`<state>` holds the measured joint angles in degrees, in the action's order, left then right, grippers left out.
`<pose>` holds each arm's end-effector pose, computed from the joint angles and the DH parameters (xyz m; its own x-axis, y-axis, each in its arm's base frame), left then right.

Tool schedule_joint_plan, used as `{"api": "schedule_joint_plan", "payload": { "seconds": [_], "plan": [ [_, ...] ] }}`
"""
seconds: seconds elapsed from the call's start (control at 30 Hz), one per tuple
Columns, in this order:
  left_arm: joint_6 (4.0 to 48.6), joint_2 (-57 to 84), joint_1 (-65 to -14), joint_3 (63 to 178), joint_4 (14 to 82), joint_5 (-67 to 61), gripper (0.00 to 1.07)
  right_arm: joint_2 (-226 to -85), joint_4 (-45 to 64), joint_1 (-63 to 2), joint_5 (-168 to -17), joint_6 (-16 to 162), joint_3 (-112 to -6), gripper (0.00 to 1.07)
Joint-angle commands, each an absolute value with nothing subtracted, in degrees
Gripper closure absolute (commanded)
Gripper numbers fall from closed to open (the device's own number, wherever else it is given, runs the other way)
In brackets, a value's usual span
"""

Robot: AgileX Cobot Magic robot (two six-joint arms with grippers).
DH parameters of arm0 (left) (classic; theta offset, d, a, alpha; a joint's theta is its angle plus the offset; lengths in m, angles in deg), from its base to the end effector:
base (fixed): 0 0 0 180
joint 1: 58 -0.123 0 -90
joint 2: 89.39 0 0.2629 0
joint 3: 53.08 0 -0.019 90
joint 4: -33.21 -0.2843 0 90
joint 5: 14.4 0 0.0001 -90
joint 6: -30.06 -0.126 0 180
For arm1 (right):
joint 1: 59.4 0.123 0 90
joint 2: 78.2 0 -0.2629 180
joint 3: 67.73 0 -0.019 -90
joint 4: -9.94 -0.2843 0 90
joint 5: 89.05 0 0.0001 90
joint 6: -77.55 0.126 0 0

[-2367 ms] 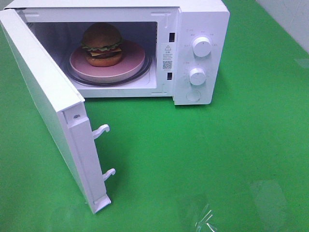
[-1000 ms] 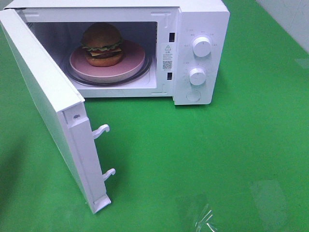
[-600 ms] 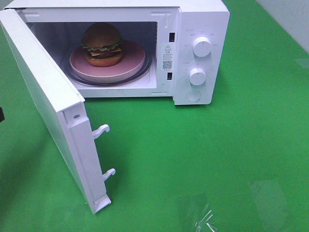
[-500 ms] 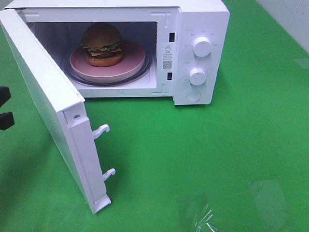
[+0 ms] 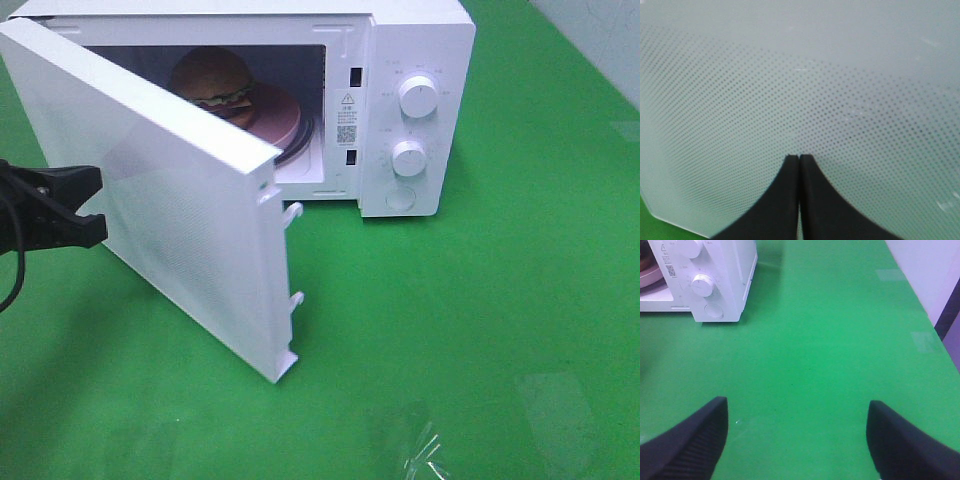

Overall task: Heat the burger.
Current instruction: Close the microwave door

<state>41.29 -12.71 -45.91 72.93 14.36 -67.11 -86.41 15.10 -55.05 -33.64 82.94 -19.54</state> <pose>0.2912 -0.0955 0.0899 -0.2682 0.0653 -0.9612 0.4460 0.8928 -0.0638 0.0833 -0.0030 0.2871 -0.3687 0.0148 -0.9294 0.0088 0.9999 0.0125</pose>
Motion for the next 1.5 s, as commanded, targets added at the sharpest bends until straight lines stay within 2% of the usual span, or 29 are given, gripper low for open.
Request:
{"api": "schedule_joint_plan", "payload": {
  "seconds": [0.03, 0.17, 0.3, 0.67, 1.13, 1.5],
  "plan": [
    [41.70, -13.92, -43.79, 74.94, 16.77, -67.85, 1.07, -84.86, 14.99, -55.39, -34.10, 82.71, -19.54, 0.34],
    [41.41, -15.75, -41.22, 77.57, 18.78, -67.51, 1.07, -84.86, 14.99, -55.39, -34.10, 82.71, -19.54, 0.34],
    [38.60, -17.93, -37.49, 80.90, 23.07, -66.08, 1.07, -84.86, 14.99, -55.39, -34.10, 82.71, -19.54, 0.34],
    [37.63, -23.49, -30.73, 90.70, 29.95, -63.84, 1.07, -84.86, 14.99, -55.39, -34.10, 82.71, -19.54, 0.34],
    [37.63, -31.22, -26.15, 105.48, 31.84, -56.22, 1.07, -84.86, 14.99, -55.39, -34.10, 82.65, -19.54, 0.34],
    [37.00, -36.38, -25.57, 116.25, 34.70, -51.29, 1.07, -84.86, 14.99, -55.39, -34.10, 82.65, -19.54, 0.34]
  ]
}}
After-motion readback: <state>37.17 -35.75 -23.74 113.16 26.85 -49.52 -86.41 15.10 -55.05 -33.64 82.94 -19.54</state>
